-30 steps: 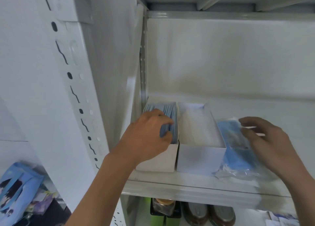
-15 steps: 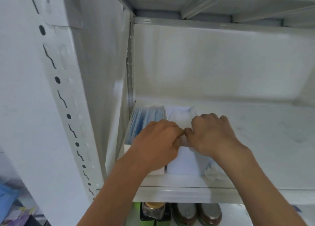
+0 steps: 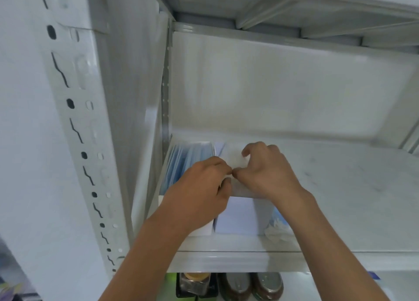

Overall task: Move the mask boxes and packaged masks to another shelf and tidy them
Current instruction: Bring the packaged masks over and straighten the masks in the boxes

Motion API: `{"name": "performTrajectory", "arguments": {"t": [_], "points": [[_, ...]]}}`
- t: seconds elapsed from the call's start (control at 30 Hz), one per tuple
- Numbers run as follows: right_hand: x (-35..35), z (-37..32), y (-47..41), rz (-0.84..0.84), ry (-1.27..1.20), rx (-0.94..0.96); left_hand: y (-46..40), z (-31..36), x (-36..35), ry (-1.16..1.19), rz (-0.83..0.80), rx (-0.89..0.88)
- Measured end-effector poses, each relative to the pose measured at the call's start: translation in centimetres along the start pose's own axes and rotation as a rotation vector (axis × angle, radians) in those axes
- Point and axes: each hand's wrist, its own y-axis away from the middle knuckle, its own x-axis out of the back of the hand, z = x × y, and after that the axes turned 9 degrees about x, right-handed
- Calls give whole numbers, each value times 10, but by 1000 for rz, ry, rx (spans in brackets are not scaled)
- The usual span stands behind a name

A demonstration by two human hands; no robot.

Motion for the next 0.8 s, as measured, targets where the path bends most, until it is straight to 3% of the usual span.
{"name": "performTrajectory", "arguments": {"t": [0.07, 0.23, 0.37, 0.47, 0.57, 0.67, 0.8], "points": [[2, -1, 0, 44, 59, 37, 3, 2, 2, 40, 29, 15], [-18, 3, 0, -157, -116, 106, 5, 1, 4, 57, 32, 54], [-10, 30, 5, 50, -223, 205, 8, 4, 4, -57, 10, -92], [-8, 50, 14, 153, 38, 189, 3, 1, 1, -161, 9, -129], [-14, 55, 20, 87, 310, 212, 1, 0, -3, -244, 16, -114], [-17, 47, 23, 68, 343, 276, 0, 7, -4, -242, -43, -126], [-21, 46, 24, 85, 174, 312, -2, 17, 1, -174, -151, -143]]}}
